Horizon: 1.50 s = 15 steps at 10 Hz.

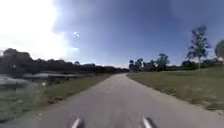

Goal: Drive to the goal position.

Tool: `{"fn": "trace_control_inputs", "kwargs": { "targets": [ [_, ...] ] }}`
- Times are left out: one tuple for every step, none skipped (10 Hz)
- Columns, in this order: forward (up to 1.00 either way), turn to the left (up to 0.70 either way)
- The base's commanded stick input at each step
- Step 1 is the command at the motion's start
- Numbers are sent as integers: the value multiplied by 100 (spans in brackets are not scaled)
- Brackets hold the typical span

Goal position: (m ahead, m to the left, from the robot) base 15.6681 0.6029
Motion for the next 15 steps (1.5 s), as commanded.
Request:
{"fn": "trace_control_inputs", "kwargs": {
  "targets": [
    [70, 0],
    [70, 0],
    [70, 0],
    [70, 0],
    [70, 0],
    [70, 0],
    [70, 0],
    [70, 0],
    [70, 0],
    [70, 0],
    [70, 0],
    [70, 0],
    [70, 0],
    [70, 0],
    [70, 0]
  ]
}}
